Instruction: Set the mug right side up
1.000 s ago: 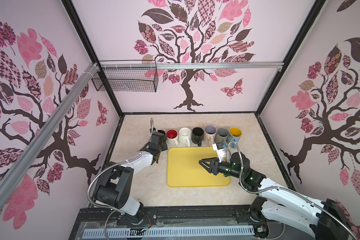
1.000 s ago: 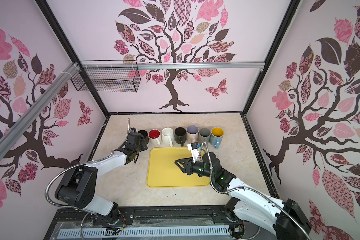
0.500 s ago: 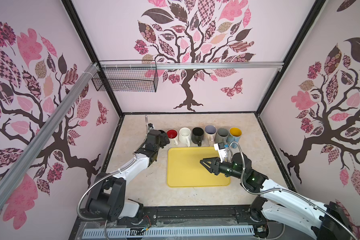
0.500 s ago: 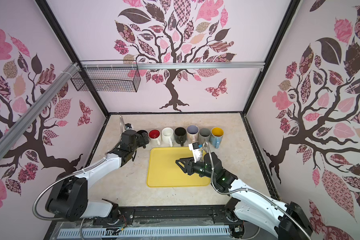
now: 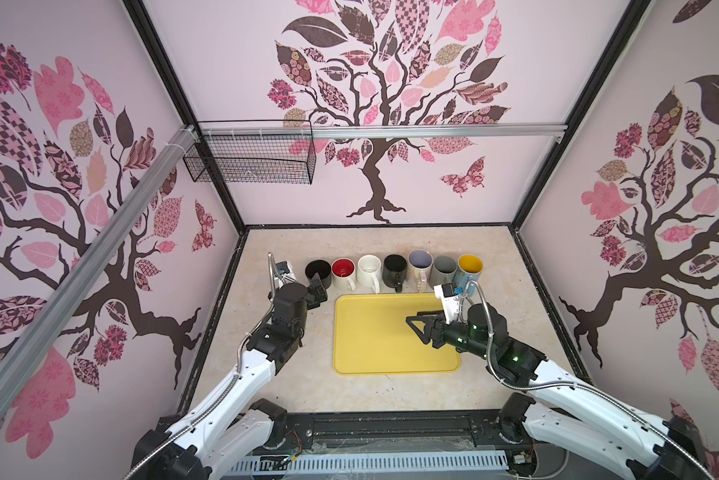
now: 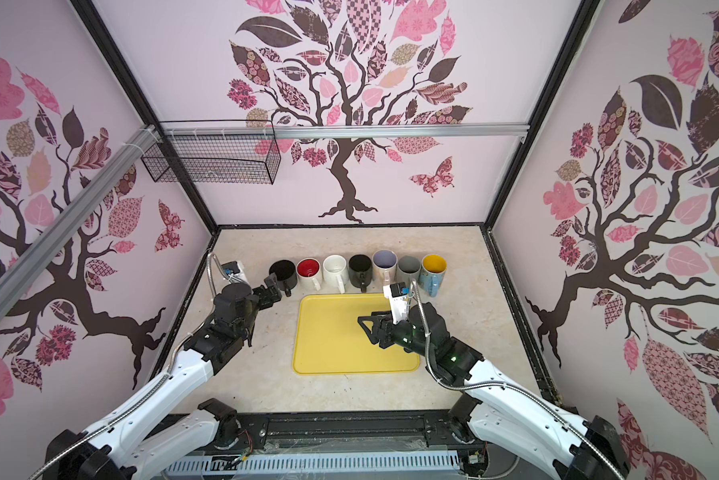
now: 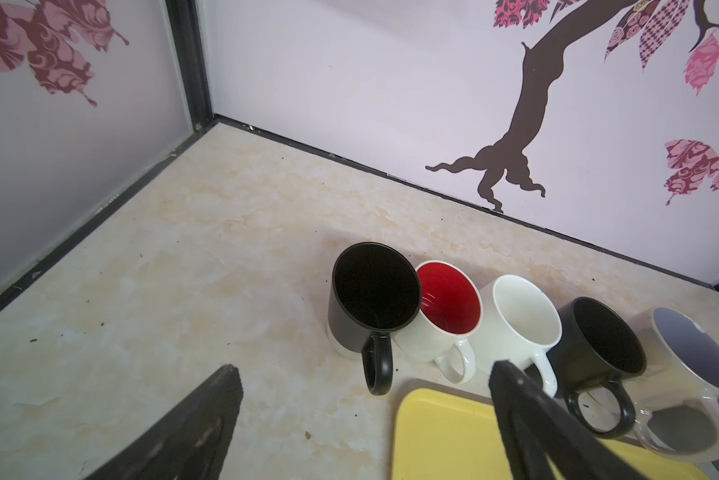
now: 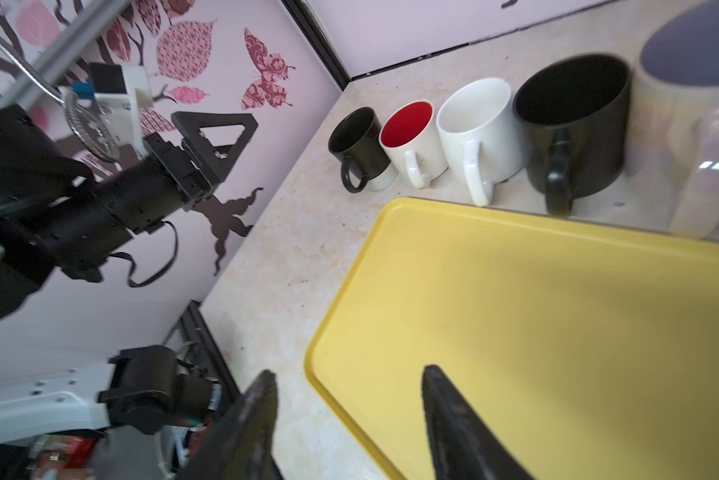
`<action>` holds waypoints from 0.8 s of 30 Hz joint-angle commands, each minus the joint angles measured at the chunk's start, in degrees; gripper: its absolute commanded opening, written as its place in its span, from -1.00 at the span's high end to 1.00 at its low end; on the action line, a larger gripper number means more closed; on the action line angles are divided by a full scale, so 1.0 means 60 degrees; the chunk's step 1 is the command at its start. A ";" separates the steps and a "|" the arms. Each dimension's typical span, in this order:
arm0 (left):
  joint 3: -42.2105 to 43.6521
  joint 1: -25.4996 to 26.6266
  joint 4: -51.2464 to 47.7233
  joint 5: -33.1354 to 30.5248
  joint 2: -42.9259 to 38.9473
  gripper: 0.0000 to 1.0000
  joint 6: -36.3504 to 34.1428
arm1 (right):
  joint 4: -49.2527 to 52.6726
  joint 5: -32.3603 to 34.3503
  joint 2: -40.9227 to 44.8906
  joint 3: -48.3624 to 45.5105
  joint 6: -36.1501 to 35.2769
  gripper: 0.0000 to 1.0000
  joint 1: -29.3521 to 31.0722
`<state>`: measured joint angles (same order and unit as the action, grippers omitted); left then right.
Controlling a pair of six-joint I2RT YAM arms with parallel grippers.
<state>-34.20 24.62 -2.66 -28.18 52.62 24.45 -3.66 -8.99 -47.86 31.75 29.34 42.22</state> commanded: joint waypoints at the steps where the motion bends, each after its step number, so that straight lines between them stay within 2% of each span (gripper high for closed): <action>1: 0.0863 0.0071 0.0207 -0.0864 -0.0790 -0.93 -0.0464 | 0.0595 0.0979 0.0128 0.0611 -0.0655 -0.99 -0.0021; 4: 0.1587 0.0086 0.0845 -0.1182 -0.1485 -0.93 -0.0947 | 0.0732 0.1151 -0.0062 0.0839 -0.0684 -1.00 -0.0026; 7: 0.2055 0.0093 0.1550 -0.1462 -0.1599 -0.93 -0.1659 | 0.0872 0.1188 -0.0347 0.1024 -0.0627 -1.00 -0.0023; 11: 0.2530 0.0089 0.2581 -0.2007 -0.1240 -0.93 -0.2434 | 0.0539 0.1157 -0.0477 0.0779 -0.0329 -1.00 -0.0023; 16: 0.2625 -0.0026 0.4113 -0.2292 -0.0013 -0.93 -0.3379 | -0.0311 0.1639 -0.0580 0.0287 -0.0076 -1.00 -0.0024; 19: 0.2446 -0.0764 0.5081 -0.2042 0.1022 -0.93 -0.3533 | -0.0905 0.1744 -0.0704 0.0253 -0.0294 -1.00 -0.0013; 22: 0.2457 -0.2007 0.5961 -0.1480 0.2123 -0.93 -0.3266 | -0.0643 0.2359 -0.0934 0.0626 -0.0609 -1.00 -0.0019; 24: 0.2437 -0.2989 0.6312 -0.0050 0.3033 -0.93 -0.2620 | -0.0485 0.2939 -0.1092 0.0740 -0.0958 -1.00 -0.0009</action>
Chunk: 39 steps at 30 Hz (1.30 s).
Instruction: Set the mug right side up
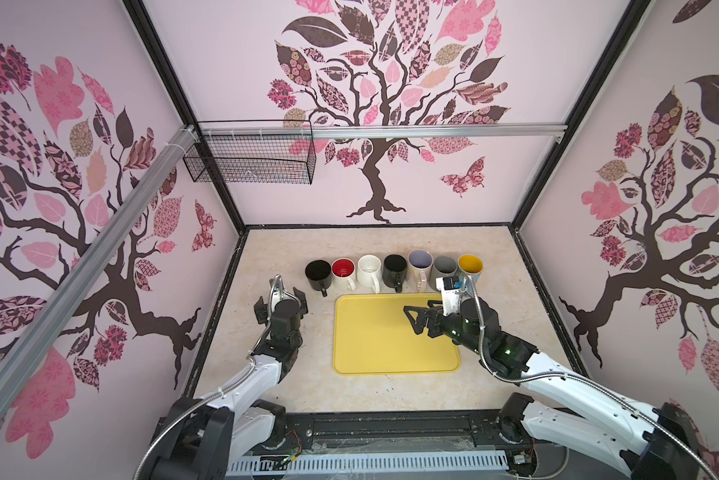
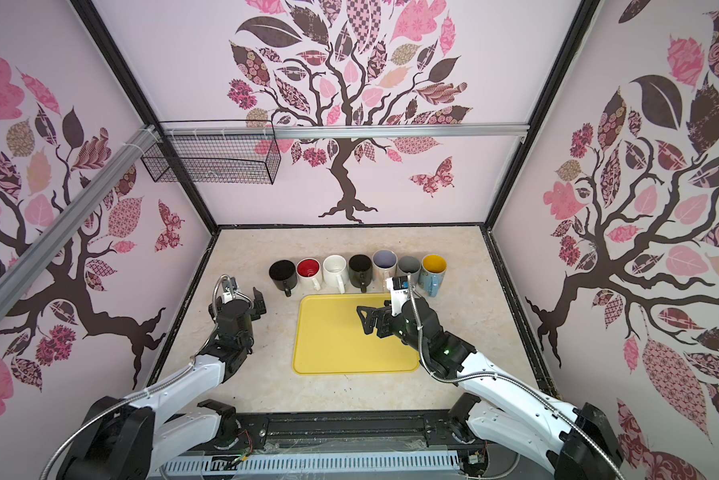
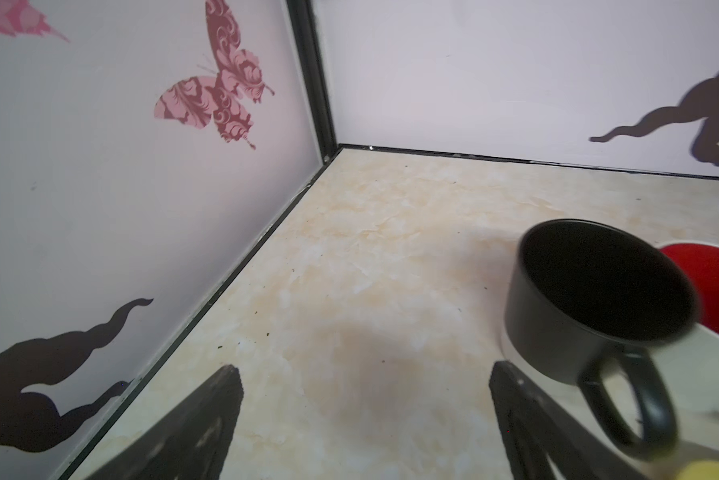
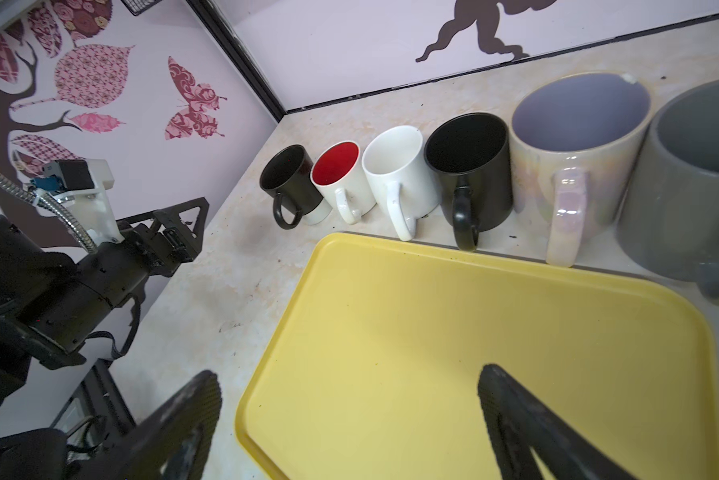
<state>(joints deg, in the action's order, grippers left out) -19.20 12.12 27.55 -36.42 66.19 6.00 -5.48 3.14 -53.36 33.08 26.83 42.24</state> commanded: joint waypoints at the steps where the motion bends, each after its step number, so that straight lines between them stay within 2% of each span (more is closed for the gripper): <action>1: -0.0083 -0.1162 0.1584 0.1958 0.1271 -0.93 0.0546 | -0.0067 0.1278 -0.0227 0.0582 -0.0653 -1.00 -0.0015; 2: -0.0241 -0.1255 0.2176 0.2090 0.1965 -0.93 0.0335 | 0.0147 0.1793 -0.0305 0.0659 -0.0668 -1.00 -0.0029; 4: -0.1006 -0.1247 0.0718 0.2921 0.2139 -0.93 0.0032 | 0.0446 0.2456 -0.0471 0.0789 -0.0960 -1.00 -0.0043; 6: -0.1127 -0.1262 0.1177 0.2882 0.2577 -0.93 -0.0192 | 0.0689 0.3123 -0.0647 0.0917 -0.1319 -1.00 -0.0056; 7: -0.1266 -0.1292 0.0836 0.3013 0.2549 -0.93 -0.0208 | 0.0746 0.3345 -0.0741 0.0966 -0.1491 -1.00 -0.0054; 10: -0.1057 -0.1710 0.1258 0.3377 0.2506 -0.93 -0.0296 | 0.0774 0.3897 -0.0905 0.1057 -0.1742 -1.00 -0.0078; 12: -0.1025 -0.2140 0.1261 0.4014 0.2445 -0.93 -0.0016 | 0.0251 0.4313 -0.0910 0.0812 -0.2025 -1.00 -0.0075; 15: -0.1085 -0.2269 0.1421 0.4292 0.2617 -0.93 0.0011 | -0.0864 0.5204 -0.0893 0.0273 -0.2521 -0.99 -0.0097; 19: -0.1074 -0.2277 0.1602 0.4556 0.2675 -0.91 -0.0170 | -0.2963 0.6249 -0.1276 -0.0697 -0.4026 -0.99 -0.0210; 23: -0.1128 -0.2257 0.1548 0.4552 0.2714 -0.93 -0.0171 | -0.3092 0.6146 -0.2049 -0.0666 -0.4123 -0.99 -0.1441; 24: -0.1392 -0.2263 0.1042 0.4448 0.2797 -0.93 -0.0124 | -0.3252 0.6122 -0.2174 -0.0696 -0.4131 -0.99 -0.1776; 26: -0.2508 -0.2135 -0.1489 0.4082 0.3124 -0.93 0.0050 | -0.4037 0.5890 -0.2318 -0.1066 -0.4157 -0.99 -0.2551; 27: -0.2724 -0.2108 -0.1977 0.4014 0.3233 -0.91 0.0057 | -0.4446 0.5788 -0.2400 -0.1278 -0.4064 -0.99 -0.2874; 28: -0.2635 -0.2105 -0.1982 0.3874 0.3106 -0.81 0.0143 | -0.4887 0.5672 -0.2487 -0.1526 -0.3900 -0.99 -0.3147; 29: -0.2191 -0.2143 -0.1489 0.3534 0.2729 -0.81 0.0328 | -0.5266 0.5420 -0.2596 -0.1737 -0.3835 -0.99 -0.3378; 33: -0.0306 -0.2475 0.1870 0.3533 0.1903 -0.84 0.0670 | -0.6832 0.5619 -0.3688 -0.1921 -0.4688 -0.99 -0.3923; 36: -0.0611 -0.2465 0.1936 0.4212 0.2299 -0.83 0.0125 | -0.7939 0.4968 -0.4420 -0.2117 -0.4819 -0.99 -0.4443; 39: -0.0509 -0.2189 0.2102 0.4381 0.2220 -0.82 -0.0374 | -0.9234 0.4323 -0.5159 -0.2386 -0.5134 -0.99 -0.4689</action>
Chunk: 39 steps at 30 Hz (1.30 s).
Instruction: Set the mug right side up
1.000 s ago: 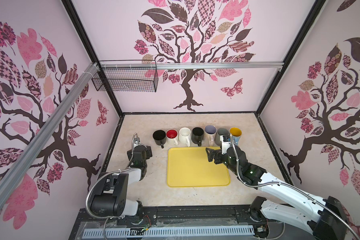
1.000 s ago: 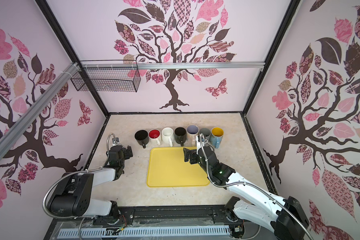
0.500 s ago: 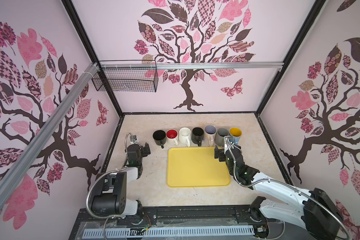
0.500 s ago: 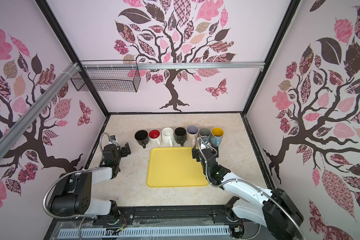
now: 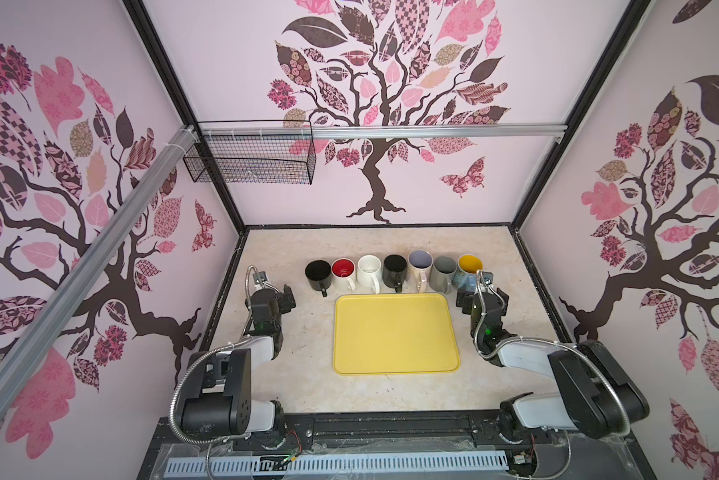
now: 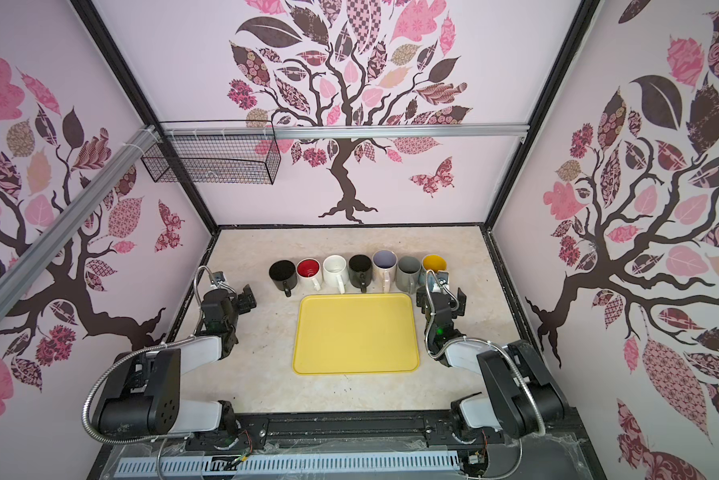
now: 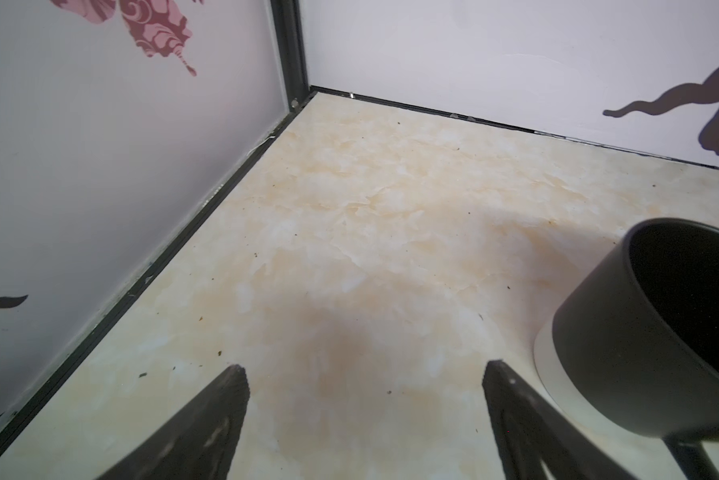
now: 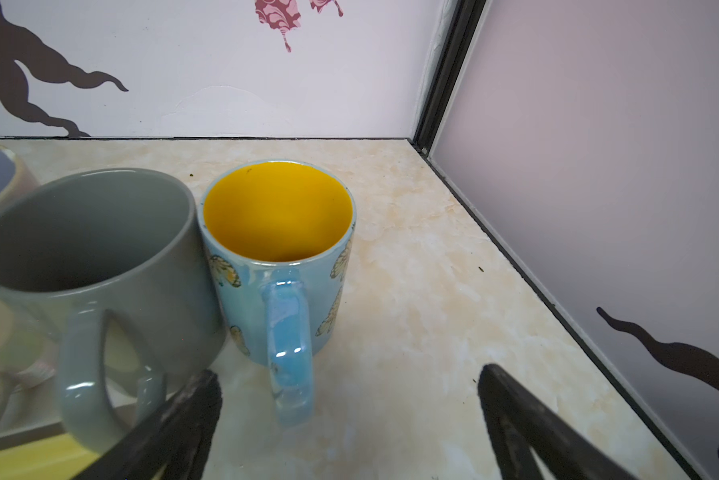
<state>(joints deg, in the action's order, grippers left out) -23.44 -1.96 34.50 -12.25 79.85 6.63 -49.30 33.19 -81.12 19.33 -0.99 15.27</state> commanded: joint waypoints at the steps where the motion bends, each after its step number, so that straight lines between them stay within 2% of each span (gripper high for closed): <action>1: 0.0262 0.0244 0.1098 0.0331 -0.0034 -0.82 -0.0611 | -0.2366 -0.1023 -0.0791 -0.0251 -0.0565 -0.99 -0.0292; 3: 0.0818 0.0299 0.3159 0.0073 0.1199 -0.93 -0.0598 | -0.3619 -0.1068 -0.1299 -0.0563 -0.0509 -0.99 -0.0482; 4: 0.0664 0.0122 0.4559 0.0136 0.2233 -0.93 -0.0609 | -0.3312 -0.1209 -0.1255 -0.0513 -0.0188 -0.99 -0.0731; 5: 0.0556 0.0086 0.3777 0.0242 0.1774 -0.93 -0.0544 | -0.2679 -0.1787 -0.1052 -0.0430 0.0154 -0.99 -0.1087; 6: 0.0365 0.0067 0.2299 0.0233 0.1207 -0.93 -0.0339 | -0.2305 -0.2620 -0.0915 -0.0421 0.0586 -0.99 -0.1528; 7: 0.0481 0.0077 0.2826 0.0074 0.1510 -0.93 -0.0344 | -0.2576 -0.3380 -0.1127 -0.0605 0.0983 -0.99 -0.2053; 8: 0.0652 0.0062 0.4224 0.0000 0.2024 -0.93 -0.0455 | -0.4166 -0.3438 -0.1662 -0.0944 0.0952 -0.99 -0.2183; 9: 0.0706 0.0073 0.4190 0.0015 0.1893 -0.93 -0.0419 | -0.4268 -0.3455 -0.1694 -0.0928 0.0888 -1.00 -0.2151; 10: 0.0525 0.0044 0.3162 0.0013 0.1575 -0.93 -0.0365 | -0.3009 -0.3509 -0.1324 -0.0611 0.0956 -0.99 -0.2149; 11: 0.0368 0.0146 0.2795 -0.0163 0.1570 -0.93 -0.0444 | -0.2084 -0.3502 -0.1112 -0.0357 0.0992 -0.99 -0.2150; 13: 0.0482 0.0373 0.3817 -0.0598 0.1954 -0.93 -0.0653 | -0.3029 -0.3474 -0.1417 -0.0594 0.0894 -0.99 -0.2131; 14: 0.0461 0.0385 0.3567 -0.0598 0.1825 -0.93 -0.0632 | -0.3280 -0.3390 -0.1490 -0.0637 0.0850 -0.99 -0.2068; 18: 0.0505 0.0389 0.3586 -0.0610 0.1816 -0.93 -0.0637 | -0.3105 -0.3054 -0.1377 -0.0633 0.0753 -0.99 -0.1876; 39: 0.0438 0.0374 0.3556 -0.0591 0.1857 -0.93 -0.0621 | -0.3150 -0.3027 -0.1409 -0.0642 0.0722 -0.99 -0.1833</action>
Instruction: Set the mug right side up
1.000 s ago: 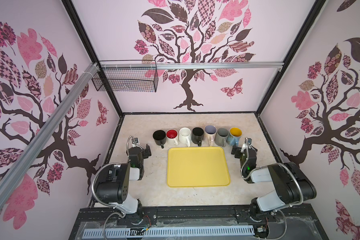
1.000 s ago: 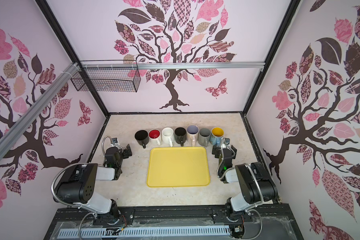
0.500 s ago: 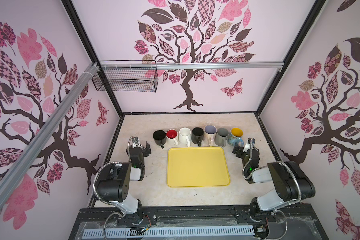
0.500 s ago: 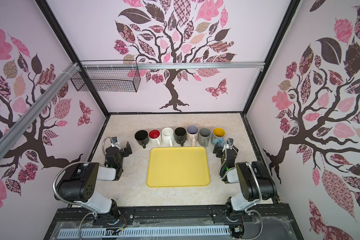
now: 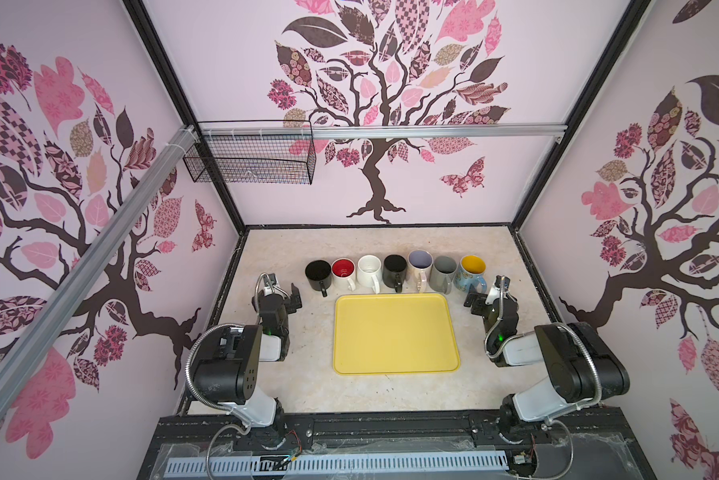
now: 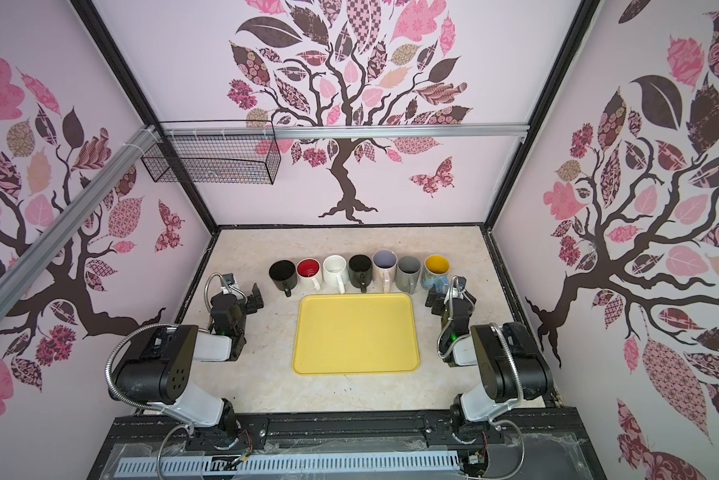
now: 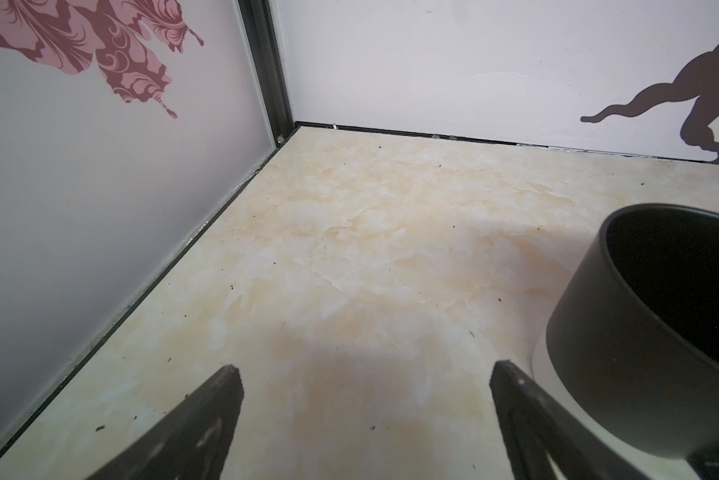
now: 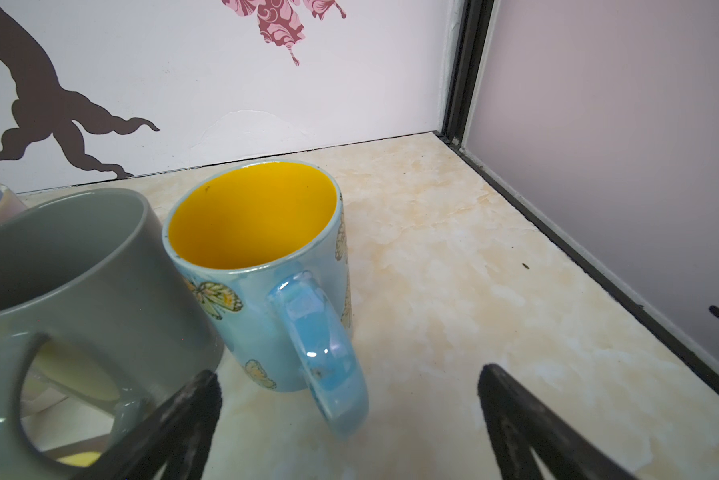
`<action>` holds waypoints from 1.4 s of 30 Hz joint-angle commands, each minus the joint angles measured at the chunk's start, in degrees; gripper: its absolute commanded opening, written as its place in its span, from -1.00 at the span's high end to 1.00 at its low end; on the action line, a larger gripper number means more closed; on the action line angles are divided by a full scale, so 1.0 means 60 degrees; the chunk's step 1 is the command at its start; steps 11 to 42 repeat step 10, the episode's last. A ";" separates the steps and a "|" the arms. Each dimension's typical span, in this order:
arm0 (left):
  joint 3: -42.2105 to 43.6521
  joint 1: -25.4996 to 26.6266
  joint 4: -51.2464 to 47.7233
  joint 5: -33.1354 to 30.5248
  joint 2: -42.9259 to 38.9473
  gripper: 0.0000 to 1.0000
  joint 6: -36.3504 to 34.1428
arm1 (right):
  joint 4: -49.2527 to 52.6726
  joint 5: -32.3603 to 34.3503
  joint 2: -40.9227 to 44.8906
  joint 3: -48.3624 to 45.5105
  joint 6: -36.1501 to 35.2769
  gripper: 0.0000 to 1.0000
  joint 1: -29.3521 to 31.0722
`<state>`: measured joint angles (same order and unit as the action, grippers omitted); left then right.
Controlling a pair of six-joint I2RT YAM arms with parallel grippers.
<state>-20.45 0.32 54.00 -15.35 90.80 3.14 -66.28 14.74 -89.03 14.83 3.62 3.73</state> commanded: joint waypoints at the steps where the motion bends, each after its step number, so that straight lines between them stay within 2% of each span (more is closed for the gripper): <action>1: -0.0086 0.0008 0.0288 -0.0059 0.0035 -0.93 -0.0017 | -0.0323 0.0048 -0.0088 0.0116 -0.0046 -0.99 0.0092; 42: -0.0063 -0.0025 0.0308 0.0012 0.0020 -0.93 -0.0019 | -0.0304 0.0051 -0.0096 0.0118 -0.0037 -0.99 0.0093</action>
